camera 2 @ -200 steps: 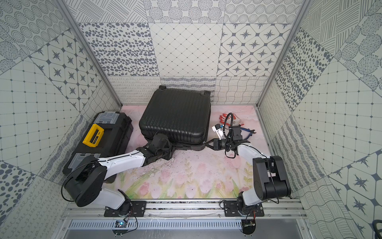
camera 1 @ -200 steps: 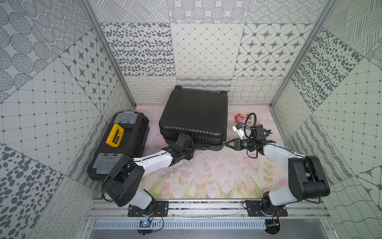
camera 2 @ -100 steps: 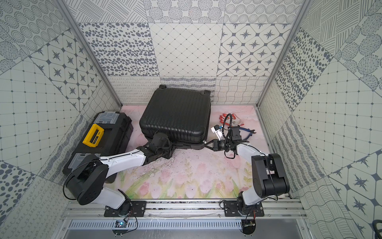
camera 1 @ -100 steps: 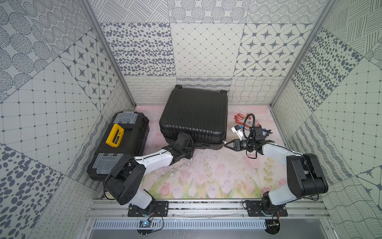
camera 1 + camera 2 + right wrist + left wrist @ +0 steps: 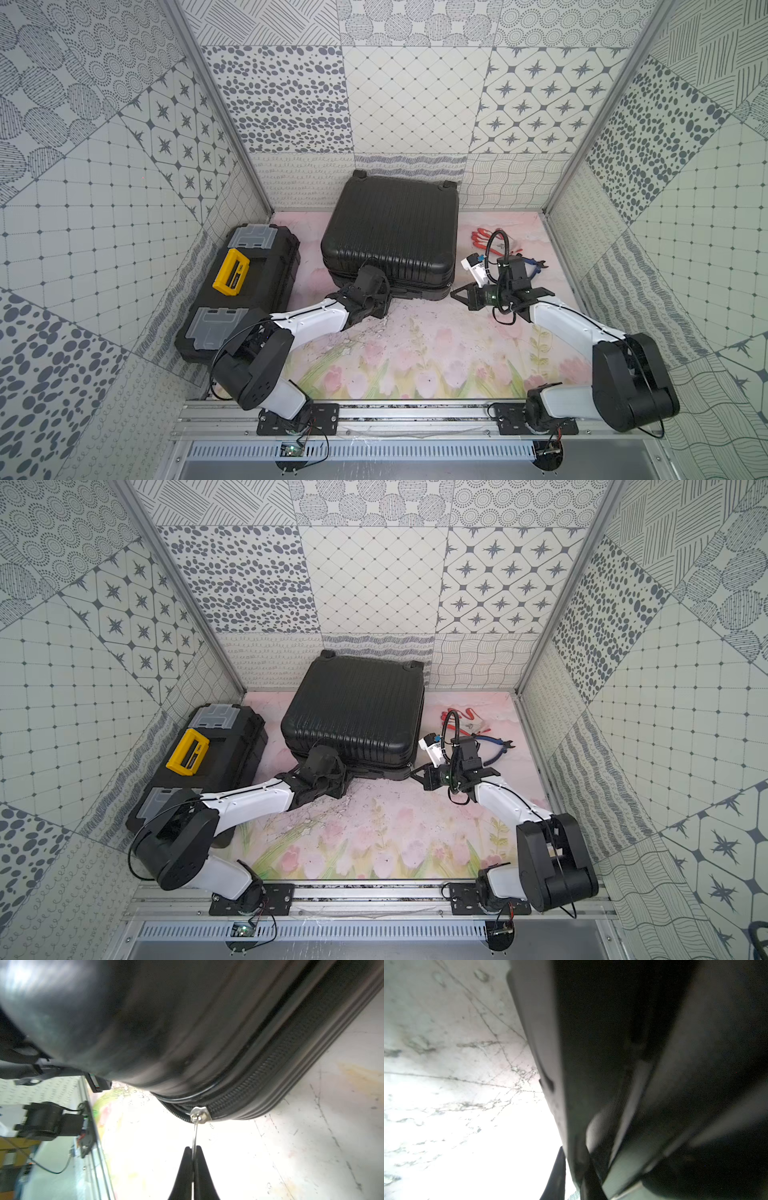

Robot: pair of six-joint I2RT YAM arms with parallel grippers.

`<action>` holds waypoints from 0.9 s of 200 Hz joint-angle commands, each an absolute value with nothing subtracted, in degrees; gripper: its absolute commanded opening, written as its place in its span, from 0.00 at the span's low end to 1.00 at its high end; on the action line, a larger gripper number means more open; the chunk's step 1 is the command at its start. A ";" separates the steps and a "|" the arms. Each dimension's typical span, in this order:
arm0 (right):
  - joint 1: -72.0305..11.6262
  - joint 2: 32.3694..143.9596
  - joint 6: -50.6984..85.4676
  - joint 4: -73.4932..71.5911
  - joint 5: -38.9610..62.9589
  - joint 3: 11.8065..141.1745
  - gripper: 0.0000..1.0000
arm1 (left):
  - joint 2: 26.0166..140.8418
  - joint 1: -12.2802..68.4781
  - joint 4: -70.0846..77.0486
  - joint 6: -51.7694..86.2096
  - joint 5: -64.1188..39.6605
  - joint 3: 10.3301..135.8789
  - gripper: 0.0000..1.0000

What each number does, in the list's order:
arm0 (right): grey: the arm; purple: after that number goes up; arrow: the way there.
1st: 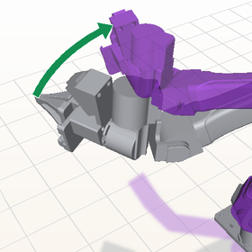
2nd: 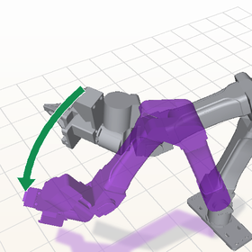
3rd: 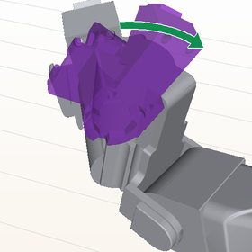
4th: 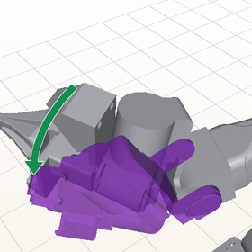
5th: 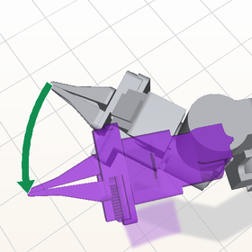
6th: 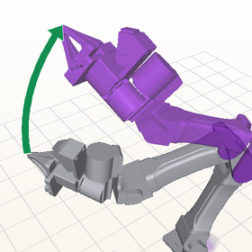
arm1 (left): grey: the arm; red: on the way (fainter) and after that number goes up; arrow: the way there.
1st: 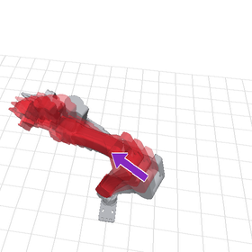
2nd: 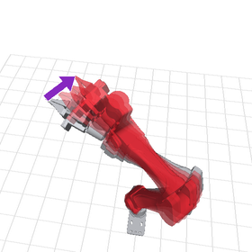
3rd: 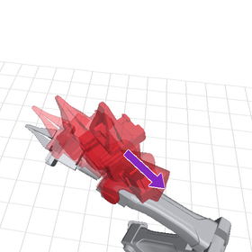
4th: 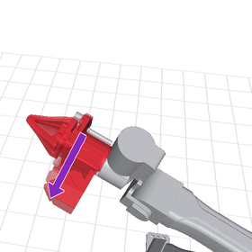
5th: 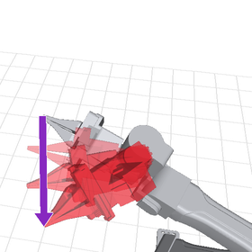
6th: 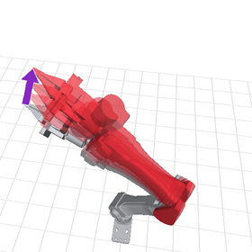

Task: Close the suitcase zippers
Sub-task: Zip the zipper on the suitcase.

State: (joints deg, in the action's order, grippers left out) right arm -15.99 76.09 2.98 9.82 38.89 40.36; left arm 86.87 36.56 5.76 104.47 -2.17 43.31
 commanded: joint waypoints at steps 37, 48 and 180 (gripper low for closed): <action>-28.88 67.15 -7.39 8.35 28.58 38.65 0.00 | 87.78 36.29 11.41 100.52 -4.26 46.13 0.00; -31.55 67.74 -8.30 8.11 27.49 39.34 0.00 | 88.20 36.48 11.89 100.80 -4.38 46.38 0.00; -50.17 81.96 -7.07 -11.00 21.53 47.14 0.00 | 90.97 41.27 16.94 100.51 -6.52 47.73 0.00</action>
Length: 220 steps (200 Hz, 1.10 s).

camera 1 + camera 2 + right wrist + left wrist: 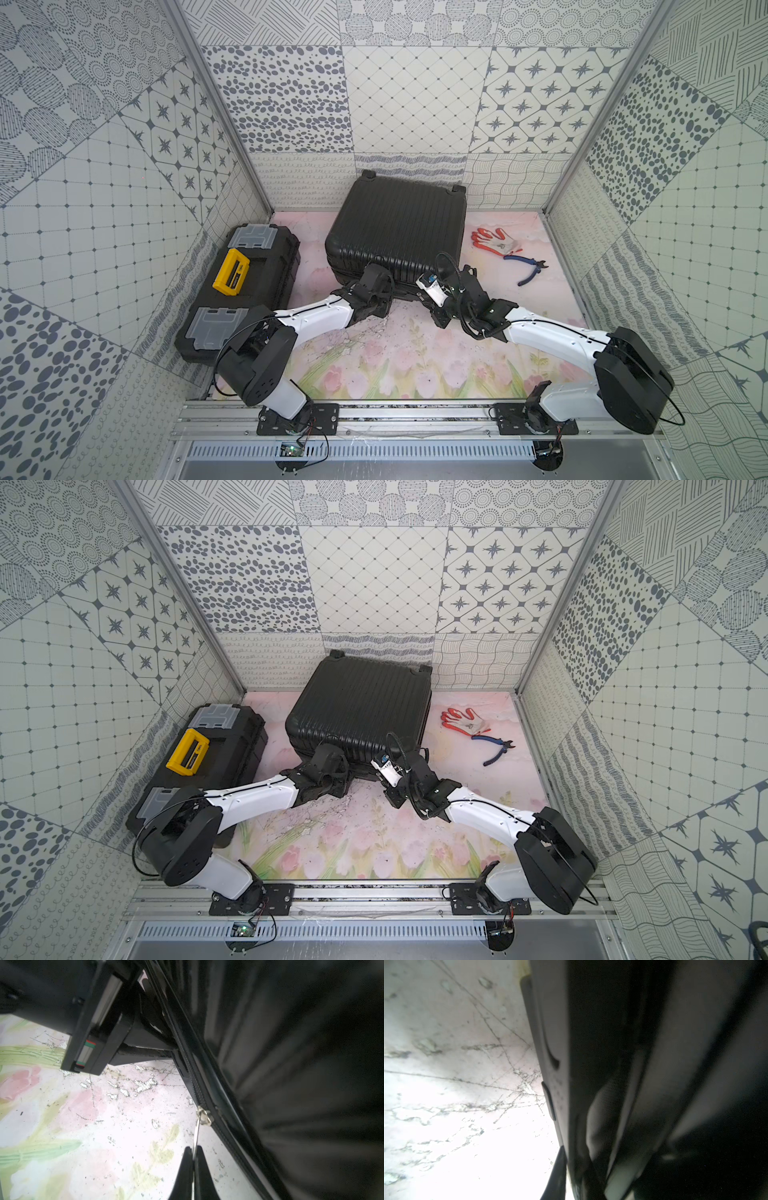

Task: Close the suitcase zippers
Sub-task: Zip the zipper on the suitcase.

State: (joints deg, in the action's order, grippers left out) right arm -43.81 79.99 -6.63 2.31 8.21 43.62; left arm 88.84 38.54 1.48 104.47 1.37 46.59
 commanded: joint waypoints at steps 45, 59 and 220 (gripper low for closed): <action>-51.14 88.08 -0.46 -25.53 24.78 45.64 0.00 | 90.85 43.11 19.60 101.04 -7.53 47.72 0.00; -51.34 89.90 -0.93 -26.59 24.20 46.52 0.00 | 90.80 43.40 20.53 101.09 -8.04 47.95 0.00; -47.79 76.89 -3.36 -13.20 16.57 36.80 0.49 | 83.63 40.41 11.95 98.72 -5.52 40.57 0.10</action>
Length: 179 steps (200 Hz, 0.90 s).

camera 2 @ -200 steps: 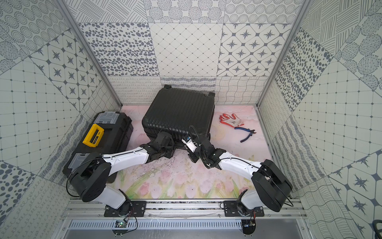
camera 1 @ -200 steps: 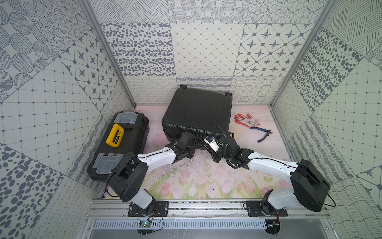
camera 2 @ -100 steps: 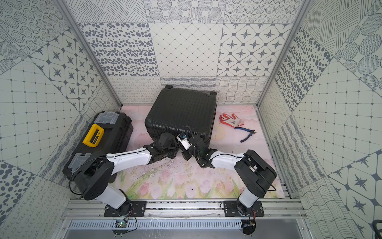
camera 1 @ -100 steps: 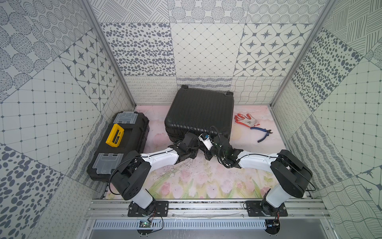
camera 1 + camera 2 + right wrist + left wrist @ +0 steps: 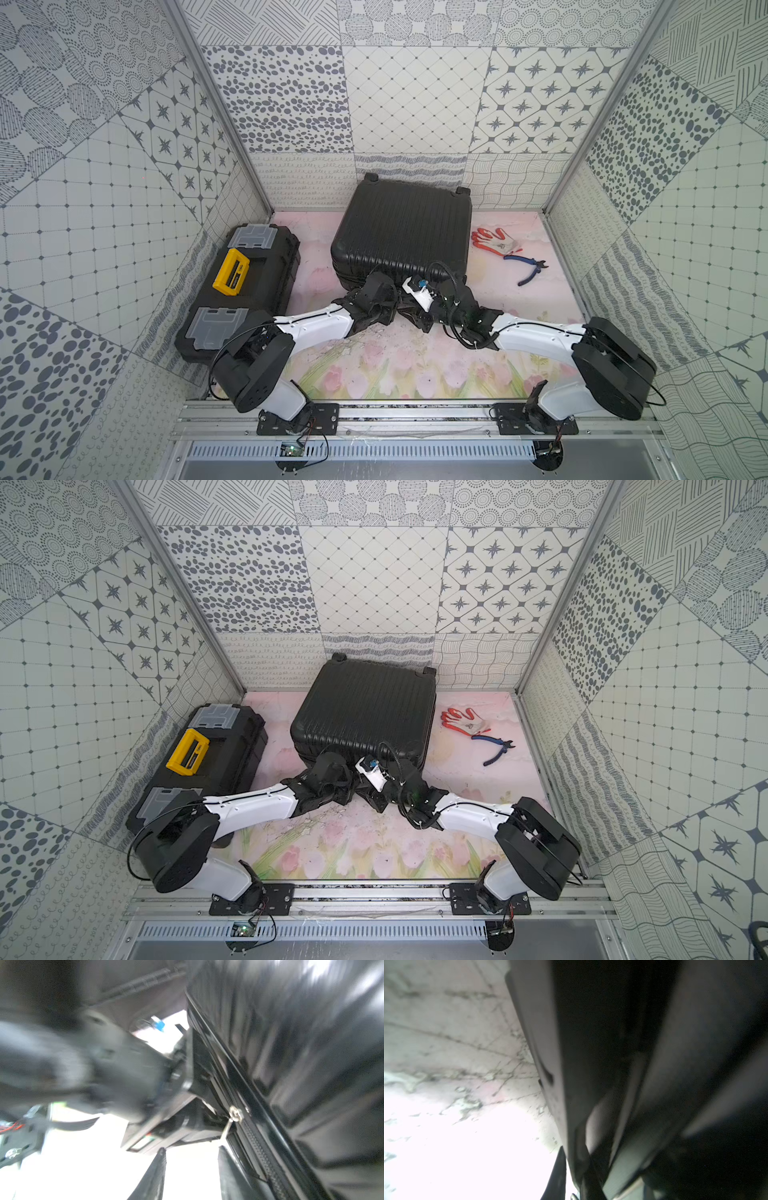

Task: Close the suitcase zippers
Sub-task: Zip the zipper on the suitcase.

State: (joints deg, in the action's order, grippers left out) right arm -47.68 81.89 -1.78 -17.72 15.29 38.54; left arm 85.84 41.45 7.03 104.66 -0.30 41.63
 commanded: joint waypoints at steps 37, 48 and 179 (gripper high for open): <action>-45.24 67.52 -2.05 -2.21 14.31 36.94 0.59 | 80.97 39.53 6.37 95.97 -5.48 40.08 0.24; -43.82 64.71 -1.35 1.23 14.31 37.73 0.61 | 79.85 39.30 4.29 95.02 -5.40 39.59 0.29; -17.57 54.78 13.16 15.66 24.61 49.20 0.84 | 61.10 27.64 -39.15 52.78 3.97 56.96 0.64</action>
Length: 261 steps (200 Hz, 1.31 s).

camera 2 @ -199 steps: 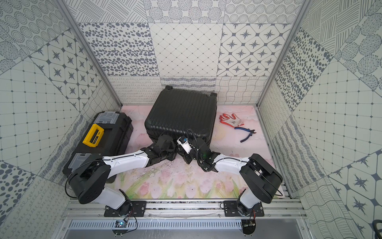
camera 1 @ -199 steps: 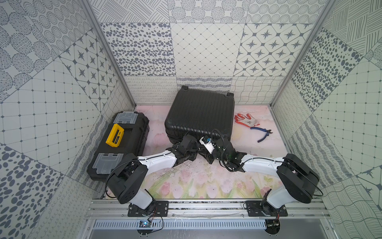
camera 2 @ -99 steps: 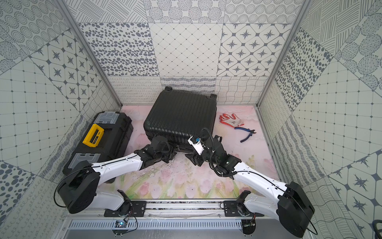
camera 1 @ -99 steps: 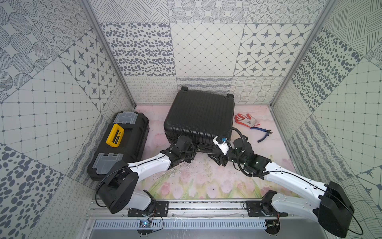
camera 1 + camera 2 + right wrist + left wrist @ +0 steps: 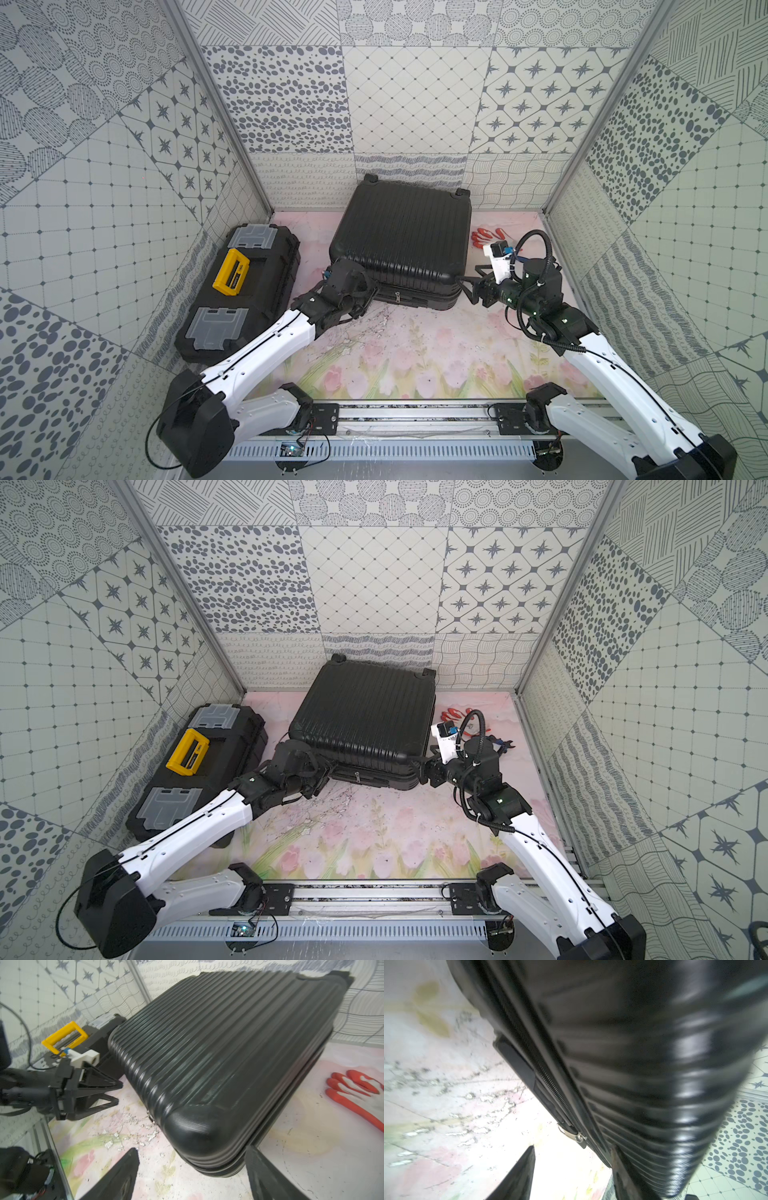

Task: Close the suitcase zippers
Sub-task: Zip the zipper on the suitcase, then adjust the suitcase at the center of the board.

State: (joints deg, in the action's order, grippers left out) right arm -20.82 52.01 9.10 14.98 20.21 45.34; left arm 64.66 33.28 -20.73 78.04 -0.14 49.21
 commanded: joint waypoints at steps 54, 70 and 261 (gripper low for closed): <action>-10.17 63.89 20.36 12.69 30.02 54.24 0.88 | 66.82 14.72 -41.50 30.84 -4.37 71.26 0.72; -9.01 66.56 22.00 11.81 30.83 55.70 0.88 | 71.72 11.75 -41.35 24.71 -9.09 75.83 0.74; -7.04 89.30 26.98 10.88 37.46 67.33 0.95 | 104.77 3.95 -40.91 11.98 -38.77 94.83 0.80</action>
